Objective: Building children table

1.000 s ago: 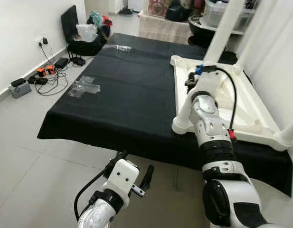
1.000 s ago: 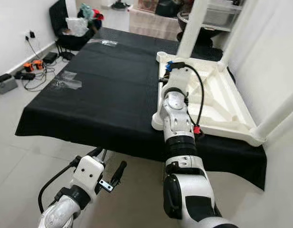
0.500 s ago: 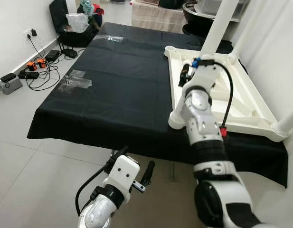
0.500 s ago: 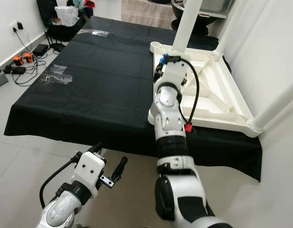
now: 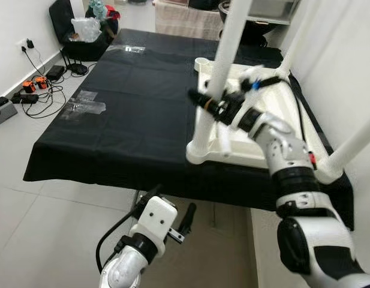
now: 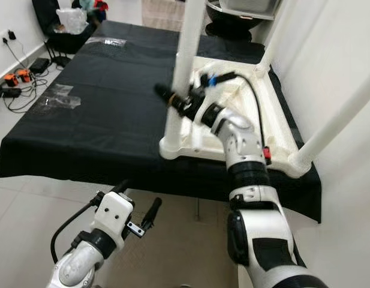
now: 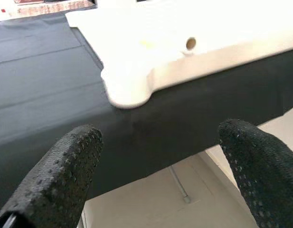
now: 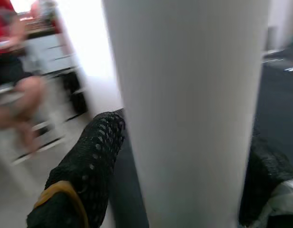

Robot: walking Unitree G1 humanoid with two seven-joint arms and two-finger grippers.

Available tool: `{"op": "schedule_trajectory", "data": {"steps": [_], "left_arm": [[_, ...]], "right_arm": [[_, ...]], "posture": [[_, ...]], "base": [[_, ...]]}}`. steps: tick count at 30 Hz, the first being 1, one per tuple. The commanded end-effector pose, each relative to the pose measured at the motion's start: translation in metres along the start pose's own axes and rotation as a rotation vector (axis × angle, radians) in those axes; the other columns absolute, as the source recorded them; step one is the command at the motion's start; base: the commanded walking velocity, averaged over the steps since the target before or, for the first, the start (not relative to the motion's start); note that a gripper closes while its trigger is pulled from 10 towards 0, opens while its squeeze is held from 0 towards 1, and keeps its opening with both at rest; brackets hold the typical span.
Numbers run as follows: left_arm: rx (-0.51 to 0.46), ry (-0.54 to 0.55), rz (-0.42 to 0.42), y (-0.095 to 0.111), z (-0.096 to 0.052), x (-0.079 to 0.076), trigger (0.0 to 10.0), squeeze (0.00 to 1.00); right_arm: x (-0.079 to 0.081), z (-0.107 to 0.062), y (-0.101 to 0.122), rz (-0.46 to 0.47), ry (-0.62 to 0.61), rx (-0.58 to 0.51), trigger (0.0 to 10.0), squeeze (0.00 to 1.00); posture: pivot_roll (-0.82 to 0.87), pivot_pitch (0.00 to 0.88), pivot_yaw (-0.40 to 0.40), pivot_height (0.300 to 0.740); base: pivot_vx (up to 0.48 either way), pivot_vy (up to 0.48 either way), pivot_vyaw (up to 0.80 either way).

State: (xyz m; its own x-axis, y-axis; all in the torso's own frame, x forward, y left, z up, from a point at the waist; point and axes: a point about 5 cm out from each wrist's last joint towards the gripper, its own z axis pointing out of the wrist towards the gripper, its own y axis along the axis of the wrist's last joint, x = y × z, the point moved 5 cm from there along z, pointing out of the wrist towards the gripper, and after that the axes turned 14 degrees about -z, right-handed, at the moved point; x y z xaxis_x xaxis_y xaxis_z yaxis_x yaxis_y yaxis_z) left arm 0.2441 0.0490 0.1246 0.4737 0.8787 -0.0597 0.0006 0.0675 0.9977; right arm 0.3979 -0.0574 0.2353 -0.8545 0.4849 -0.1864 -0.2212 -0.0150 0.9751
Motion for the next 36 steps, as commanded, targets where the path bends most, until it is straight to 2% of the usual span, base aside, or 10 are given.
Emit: {"op": "schedule_trajectory", "data": {"steps": [1, 8, 9, 14, 17, 22, 25, 31, 35, 36], "left_arm": [[0.012, 0.0, 0.006, -0.003, -0.001, -0.001, 10.0, 0.0], [0.012, 0.0, 0.005, -0.003, -0.002, -0.002, 10.0, 0.0], [0.012, 0.001, 0.004, -0.004, -0.002, -0.002, 10.0, 0.0], [0.012, 0.002, 0.003, -0.004, -0.002, -0.003, 10.0, 0.0], [0.012, 0.0, 0.001, -0.004, -0.002, -0.003, 10.0, 0.0], [0.012, -0.001, 0.001, -0.004, -0.002, -0.003, 10.0, 0.0], [0.003, 0.003, 0.002, -0.003, -0.002, -0.002, 10.0, 0.0], [-0.015, 0.007, 0.002, 0.0, -0.001, -0.002, 10.0, 0.0], [-0.038, 0.007, 0.01, 0.005, -0.002, -0.001, 10.0, 0.0], [-0.066, 0.01, 0.016, 0.011, -0.001, -0.001, 10.0, 0.0]], "right_arm": [[0.023, 0.015, -0.007, 0.006, 0.142, 0.01, 10.0, 0.0], [0.025, 0.031, -0.012, 0.02, 0.123, 0.027, 10.0, 0.0], [0.021, 0.033, -0.011, 0.011, 0.091, 0.026, 0.0, 0.0], [0.006, 0.034, -0.009, -0.014, -0.037, 0.033, 0.0, 0.0], [-0.032, 0.02, -0.012, -0.043, -0.342, 0.099, 0.0, 0.0], [-0.055, 0.006, -0.017, -0.05, -0.559, 0.16, 0.0, 0.0], [-0.089, -0.042, -0.021, -0.061, -1.012, 0.268, 0.0, 0.0], [-0.091, -0.088, -0.024, -0.055, -1.373, 0.327, 0.0, 0.0], [-0.083, -0.097, -0.027, -0.028, -1.467, 0.333, 0.0, 0.0], [-0.078, -0.09, -0.03, -0.014, -1.456, 0.336, 2.9, 0.0]], "posture": [[0.08, 0.076, -0.131, 0.74], [0.09, 0.071, -0.136, 0.74], [0.09, 0.067, -0.138, 0.74], [0.09, 0.065, -0.139, 0.74], [0.08, 0.067, -0.136, 0.74], [0.08, 0.068, -0.135, 0.74], [0.07, 0.07, -0.132, 0.74], [0.07, 0.069, -0.131, 0.74], [0.07, 0.068, -0.128, 0.74], [0.07, 0.066, -0.128, 0.74]], "base": [[0.0, 0.0, 0.0], [0.0, 0.0, 0.0], [0.0, 0.0, 0.0], [0.0, 0.0, 0.0], [0.0, 0.0, 0.0], [0.0, 0.0, 0.0], [0.0, 0.0, 0.0], [0.0, 0.0, 0.0], [0.0, 0.0, 0.0], [0.0, 0.0, 0.0]]}}
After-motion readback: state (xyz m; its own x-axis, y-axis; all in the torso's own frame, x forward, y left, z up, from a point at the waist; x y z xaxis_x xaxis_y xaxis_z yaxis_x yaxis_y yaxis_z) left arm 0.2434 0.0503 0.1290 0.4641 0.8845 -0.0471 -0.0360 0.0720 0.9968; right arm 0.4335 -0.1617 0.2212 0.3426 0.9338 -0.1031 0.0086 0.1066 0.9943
